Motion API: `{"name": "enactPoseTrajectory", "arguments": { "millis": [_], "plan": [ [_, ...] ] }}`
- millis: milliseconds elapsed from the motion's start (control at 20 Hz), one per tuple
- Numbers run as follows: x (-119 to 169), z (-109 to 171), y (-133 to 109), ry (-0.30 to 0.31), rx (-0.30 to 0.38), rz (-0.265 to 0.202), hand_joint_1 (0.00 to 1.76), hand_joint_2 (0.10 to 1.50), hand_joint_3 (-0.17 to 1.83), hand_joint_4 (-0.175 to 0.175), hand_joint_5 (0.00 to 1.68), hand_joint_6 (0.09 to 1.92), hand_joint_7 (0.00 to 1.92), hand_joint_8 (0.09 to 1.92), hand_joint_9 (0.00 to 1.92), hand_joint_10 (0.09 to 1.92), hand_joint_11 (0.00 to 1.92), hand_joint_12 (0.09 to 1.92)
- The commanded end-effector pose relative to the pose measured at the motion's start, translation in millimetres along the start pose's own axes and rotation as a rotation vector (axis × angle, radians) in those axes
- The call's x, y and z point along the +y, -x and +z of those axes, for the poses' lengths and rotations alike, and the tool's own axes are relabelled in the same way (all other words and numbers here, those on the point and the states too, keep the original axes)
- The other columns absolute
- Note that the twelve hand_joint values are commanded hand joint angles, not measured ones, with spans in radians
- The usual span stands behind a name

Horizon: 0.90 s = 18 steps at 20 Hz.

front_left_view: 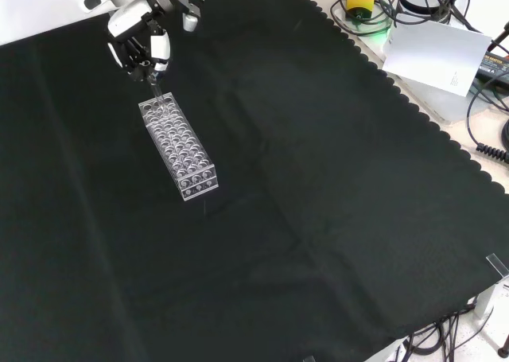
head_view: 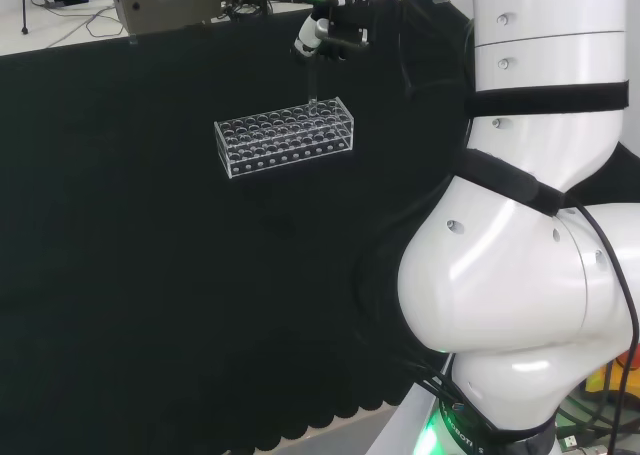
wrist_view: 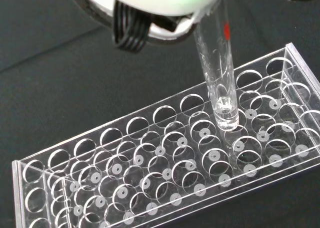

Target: Put the test tube back in the rack.

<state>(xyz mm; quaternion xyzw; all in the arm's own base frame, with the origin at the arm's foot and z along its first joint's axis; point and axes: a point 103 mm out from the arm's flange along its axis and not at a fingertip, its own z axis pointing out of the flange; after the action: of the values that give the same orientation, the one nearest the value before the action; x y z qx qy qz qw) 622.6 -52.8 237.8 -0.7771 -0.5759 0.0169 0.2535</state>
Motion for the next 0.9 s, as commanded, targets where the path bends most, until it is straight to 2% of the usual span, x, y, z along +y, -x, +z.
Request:
{"name": "enactPoseTrajectory", "arguments": {
  "millis": [50,900],
  "plan": [
    [0.9,1.2,0.7,-0.003,0.005,0.003,1.23,0.65,0.61,-0.175,1.39,0.41,1.77,0.34,1.75,0.16,1.53,0.69],
    [6.5,11.8,8.2,-0.018,0.022,0.012,1.23,0.65,0.61,-0.175,1.39,0.41,1.77,0.34,1.75,0.16,1.53,0.69]
  ]
}}
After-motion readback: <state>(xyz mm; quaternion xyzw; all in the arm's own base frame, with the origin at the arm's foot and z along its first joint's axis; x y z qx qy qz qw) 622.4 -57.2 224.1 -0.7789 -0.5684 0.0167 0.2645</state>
